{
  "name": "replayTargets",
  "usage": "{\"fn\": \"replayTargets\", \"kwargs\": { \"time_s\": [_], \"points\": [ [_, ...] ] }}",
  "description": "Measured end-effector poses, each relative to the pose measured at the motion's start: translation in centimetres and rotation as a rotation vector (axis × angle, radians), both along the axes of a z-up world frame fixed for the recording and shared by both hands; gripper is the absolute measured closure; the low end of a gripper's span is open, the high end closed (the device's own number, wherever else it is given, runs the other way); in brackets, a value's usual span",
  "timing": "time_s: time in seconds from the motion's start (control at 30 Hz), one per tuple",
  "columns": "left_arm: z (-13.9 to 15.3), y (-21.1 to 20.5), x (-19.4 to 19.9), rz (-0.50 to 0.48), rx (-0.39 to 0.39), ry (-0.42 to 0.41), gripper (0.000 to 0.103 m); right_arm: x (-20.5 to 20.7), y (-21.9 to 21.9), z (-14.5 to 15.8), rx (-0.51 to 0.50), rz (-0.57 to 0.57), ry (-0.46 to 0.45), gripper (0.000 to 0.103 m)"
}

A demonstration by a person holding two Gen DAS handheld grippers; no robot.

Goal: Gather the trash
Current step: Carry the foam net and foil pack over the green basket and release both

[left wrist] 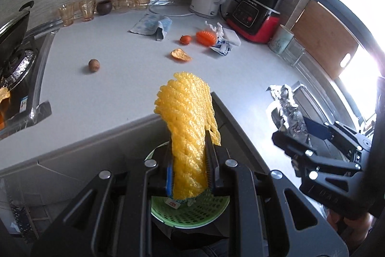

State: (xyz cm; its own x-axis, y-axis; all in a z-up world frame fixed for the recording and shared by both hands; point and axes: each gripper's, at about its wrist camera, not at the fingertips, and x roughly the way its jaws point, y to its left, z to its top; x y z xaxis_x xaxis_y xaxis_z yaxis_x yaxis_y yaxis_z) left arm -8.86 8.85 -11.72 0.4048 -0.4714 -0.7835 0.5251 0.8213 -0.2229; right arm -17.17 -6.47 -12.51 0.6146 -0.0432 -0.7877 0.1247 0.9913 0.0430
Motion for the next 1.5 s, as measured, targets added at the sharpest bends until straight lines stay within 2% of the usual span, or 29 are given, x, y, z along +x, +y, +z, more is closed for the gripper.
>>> {"fn": "replayTargets", "kwargs": {
  "time_s": [0.2, 0.33, 0.37, 0.53, 0.67, 0.87, 0.9, 1.0, 1.1, 1.23, 1.5],
  "points": [
    [-0.2, 0.8, -1.4, 0.042, 0.04, -0.016, 0.083, -1.1, 1.5, -3.0, 0.004, 0.067, 0.042, 0.044],
    [-0.7, 1.6, -1.8, 0.076, 0.058, -0.012, 0.083, -0.8, 2.1, -4.4, -0.013, 0.084, 0.068, 0.029],
    [-0.8, 1.8, -1.8, 0.081, 0.057, -0.003, 0.083, -0.8, 2.2, -4.4, -0.024, 0.087, 0.066, 0.025],
    [-1.7, 1.5, -2.0, 0.073, 0.075, 0.017, 0.083, -0.9, 2.1, -3.6, -0.046, 0.089, 0.032, 0.02],
    [-2.7, 0.3, -2.0, 0.031, 0.084, 0.045, 0.083, -1.1, 1.2, -2.8, -0.074, 0.06, 0.015, 0.019],
    [-4.3, -1.9, -2.4, -0.049, 0.094, 0.092, 0.082, -1.5, -0.7, -2.2, -0.058, 0.017, 0.006, 0.019],
    [-4.4, -2.2, -2.6, -0.065, 0.097, 0.095, 0.079, -1.5, -0.9, -2.2, -0.059, 0.011, 0.006, 0.019],
    [-4.7, -3.2, -3.0, -0.092, 0.114, 0.1, 0.049, -1.6, -1.7, -2.1, -0.058, -0.007, 0.008, 0.019],
    [-4.6, -3.2, -2.9, -0.08, 0.11, 0.094, 0.03, -1.7, -2.5, -2.0, -0.047, -0.024, 0.004, 0.018],
    [-4.5, -3.0, -2.4, -0.058, 0.107, 0.09, 0.022, -1.7, -3.3, -1.9, -0.032, -0.042, 0.002, 0.017],
    [-4.1, -1.7, -0.8, 0.029, 0.113, 0.068, 0.02, -1.2, -3.5, -1.8, -0.047, -0.036, 0.0, 0.017]
  ]
}}
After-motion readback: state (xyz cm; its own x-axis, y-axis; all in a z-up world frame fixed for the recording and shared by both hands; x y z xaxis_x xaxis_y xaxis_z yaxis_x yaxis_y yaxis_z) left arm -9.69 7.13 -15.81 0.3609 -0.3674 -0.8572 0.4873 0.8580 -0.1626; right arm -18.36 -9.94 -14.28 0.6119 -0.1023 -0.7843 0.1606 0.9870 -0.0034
